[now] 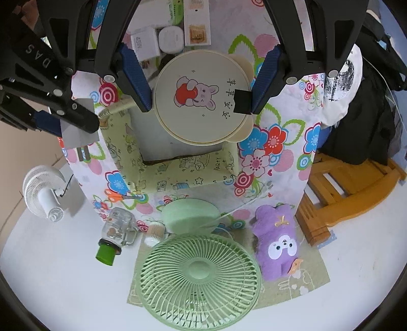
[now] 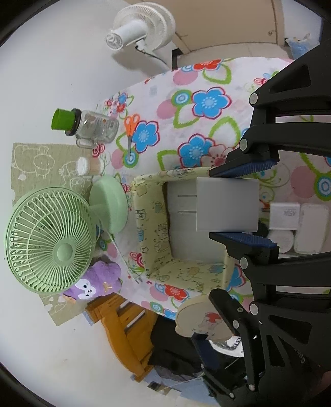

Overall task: Organize rigid objects
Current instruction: 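Carry the disc with the left tool while the right tool carries the charger over the fabric box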

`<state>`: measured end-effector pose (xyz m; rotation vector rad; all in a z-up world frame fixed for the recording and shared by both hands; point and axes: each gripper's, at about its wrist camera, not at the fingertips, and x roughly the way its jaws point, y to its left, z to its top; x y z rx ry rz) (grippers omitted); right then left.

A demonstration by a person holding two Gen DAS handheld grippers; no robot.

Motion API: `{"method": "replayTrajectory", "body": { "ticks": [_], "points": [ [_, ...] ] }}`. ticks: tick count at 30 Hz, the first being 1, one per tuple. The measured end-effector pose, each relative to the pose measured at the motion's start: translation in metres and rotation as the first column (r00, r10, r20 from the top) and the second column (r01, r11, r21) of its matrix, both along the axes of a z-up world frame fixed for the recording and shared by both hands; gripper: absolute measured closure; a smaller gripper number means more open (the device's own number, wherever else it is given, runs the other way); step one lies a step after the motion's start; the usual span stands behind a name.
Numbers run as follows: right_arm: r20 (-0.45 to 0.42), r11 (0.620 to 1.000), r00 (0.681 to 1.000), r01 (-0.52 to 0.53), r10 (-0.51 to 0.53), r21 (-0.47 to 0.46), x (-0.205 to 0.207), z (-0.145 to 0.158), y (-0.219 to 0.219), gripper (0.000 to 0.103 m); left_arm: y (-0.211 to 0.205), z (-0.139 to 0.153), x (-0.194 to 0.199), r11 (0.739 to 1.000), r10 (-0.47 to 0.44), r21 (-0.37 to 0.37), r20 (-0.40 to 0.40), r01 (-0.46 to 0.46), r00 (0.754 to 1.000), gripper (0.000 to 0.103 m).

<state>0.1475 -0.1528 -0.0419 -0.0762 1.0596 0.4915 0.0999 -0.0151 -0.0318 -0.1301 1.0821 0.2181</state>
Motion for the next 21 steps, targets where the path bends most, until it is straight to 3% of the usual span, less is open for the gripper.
{"method": "replayTrajectory", "body": {
  "ticks": [21],
  "points": [
    [-0.076, 0.998, 0.995, -0.063, 0.062, -0.007, 0.062, -0.035, 0.034, 0.059, 0.010, -0.049, 0.050, 0.999, 0.017, -0.035, -0.102, -0.021, 0.995, 0.024]
  ]
}}
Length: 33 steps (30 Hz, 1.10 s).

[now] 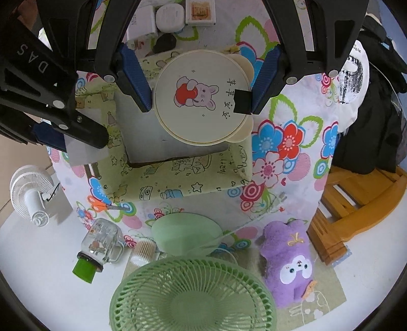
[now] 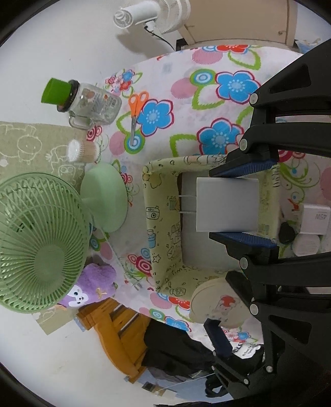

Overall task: Organize rigid objects
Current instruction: 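Carry the disc with the left tool while the right tool carries the charger over the fabric box, then lower and release the disc in the box with the left tool while the right tool releases the charger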

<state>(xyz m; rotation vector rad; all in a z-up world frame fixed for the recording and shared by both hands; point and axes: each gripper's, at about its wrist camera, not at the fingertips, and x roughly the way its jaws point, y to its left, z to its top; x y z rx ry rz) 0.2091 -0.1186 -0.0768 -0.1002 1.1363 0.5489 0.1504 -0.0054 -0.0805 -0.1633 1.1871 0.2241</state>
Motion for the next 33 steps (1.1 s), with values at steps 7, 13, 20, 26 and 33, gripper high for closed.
{"method": "replayTrajectory", "body": {
  "ticks": [7, 13, 20, 26, 33],
  "points": [
    [-0.034, 1.000, 0.999, -0.008, 0.008, -0.002, 0.013, -0.017, 0.009, 0.059, -0.001, -0.017, 0.013, 1.000, 0.001, -0.024, -0.033, -0.002, 0.999, 0.024],
    [-0.072, 1.000, 0.997, -0.019, 0.017, -0.016, 0.018, -0.035, 0.016, 0.059, -0.003, -0.034, 0.021, 1.000, -0.010, -0.029, -0.069, 0.008, 0.998, 0.024],
    [-0.095, 0.998, 0.995, -0.026, 0.021, -0.053, 0.021, -0.051, 0.023, 0.059, -0.011, -0.042, 0.026, 0.999, -0.041, -0.028, -0.093, 0.038, 0.995, 0.024],
    [-0.092, 0.995, 0.996, -0.033, 0.024, -0.099, 0.019, -0.060, 0.026, 0.059, -0.015, -0.052, 0.026, 0.999, -0.047, -0.030, -0.118, 0.044, 0.992, 0.023],
    [-0.094, 0.993, 0.995, -0.028, 0.016, -0.119, 0.019, -0.061, 0.027, 0.059, -0.013, -0.053, 0.029, 0.996, -0.055, -0.082, -0.122, 0.045, 0.991, 0.015]
  ]
}}
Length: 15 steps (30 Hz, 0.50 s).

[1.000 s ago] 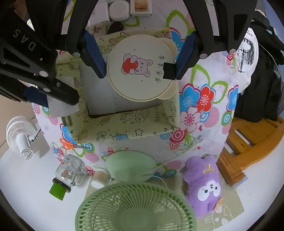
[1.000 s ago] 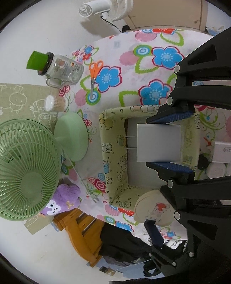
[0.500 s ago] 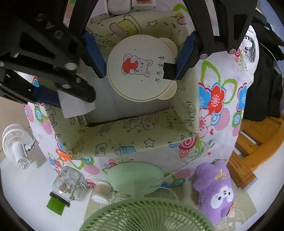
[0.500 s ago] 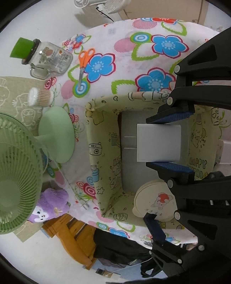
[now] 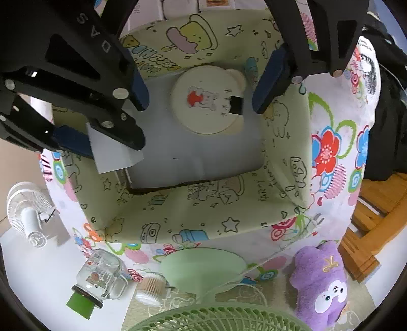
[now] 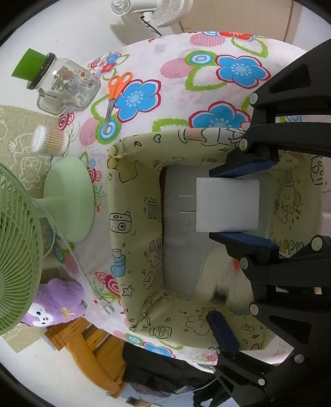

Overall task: Organize rigid objects
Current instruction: 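Lower and release the disc in the box with the left tool while the right tool releases the charger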

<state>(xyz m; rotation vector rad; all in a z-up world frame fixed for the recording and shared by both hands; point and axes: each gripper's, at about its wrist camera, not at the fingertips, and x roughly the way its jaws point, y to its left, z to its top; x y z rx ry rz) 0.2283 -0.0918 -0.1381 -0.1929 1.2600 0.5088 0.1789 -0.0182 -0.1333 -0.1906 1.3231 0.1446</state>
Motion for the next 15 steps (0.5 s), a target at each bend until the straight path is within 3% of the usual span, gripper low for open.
{"method": "replayTrajectory", "body": {
  "ticks": [5, 11, 15],
  "points": [
    [-0.013, 1.000, 1.000, 0.005, -0.005, 0.007, 0.001, 0.000, 0.000, 0.056, 0.000, 0.002, 0.000, 1.000, -0.006, -0.014, 0.001, 0.006, 1.000, 0.011],
    [-0.049, 0.999, 0.998, 0.026, -0.024, 0.039, -0.001, 0.003, -0.001, 0.038, -0.001, 0.012, -0.004, 1.000, -0.011, -0.009, 0.018, 0.011, 1.000, 0.009],
    [-0.075, 0.998, 0.996, 0.049, -0.045, 0.047, -0.005, 0.006, -0.002, 0.032, -0.002, 0.018, -0.009, 1.000, -0.016, 0.017, 0.026, 0.016, 1.000, 0.008]
  ]
}}
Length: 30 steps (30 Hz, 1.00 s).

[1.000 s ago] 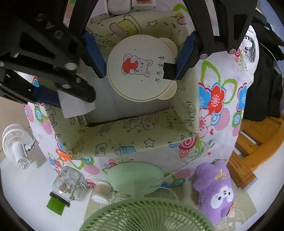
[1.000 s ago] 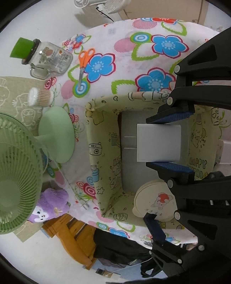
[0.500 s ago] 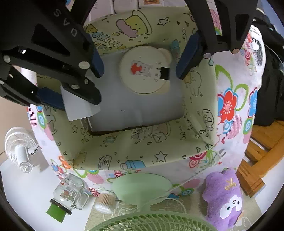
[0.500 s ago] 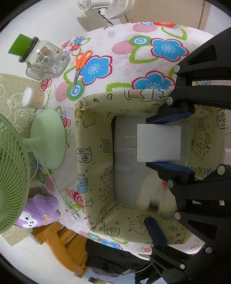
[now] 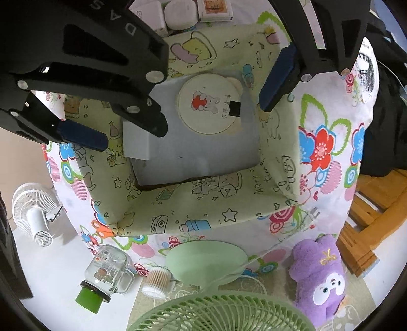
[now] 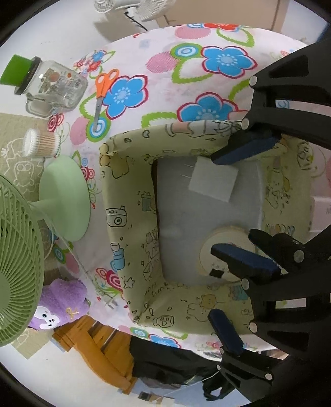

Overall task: Organize rigid objects
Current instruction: 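Lower and release the disc in the box with the left tool while the right tool releases the charger, then withdraw both open tools from the box back toward the remaining items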

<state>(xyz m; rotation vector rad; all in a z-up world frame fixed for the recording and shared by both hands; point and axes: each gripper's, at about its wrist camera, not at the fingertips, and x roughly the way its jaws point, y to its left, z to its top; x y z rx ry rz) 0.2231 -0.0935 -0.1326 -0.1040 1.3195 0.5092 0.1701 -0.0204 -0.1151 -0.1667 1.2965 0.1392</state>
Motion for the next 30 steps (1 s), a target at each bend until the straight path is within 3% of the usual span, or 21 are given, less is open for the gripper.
{"method": "replayTrajectory", "body": {
  "ticks": [18, 30],
  "points": [
    [0.060, 1.000, 0.998, 0.020, -0.020, 0.003, -0.025, 0.031, -0.012, 0.018, -0.007, 0.028, -0.023, 0.999, -0.025, 0.042, 0.046, 0.023, 0.999, 0.008],
    [0.125, 1.000, 0.992, 0.020, -0.020, 0.000, -0.040, 0.052, -0.017, 0.017, -0.008, 0.045, -0.038, 0.997, -0.026, 0.073, 0.077, 0.020, 0.997, 0.008]
  ]
}}
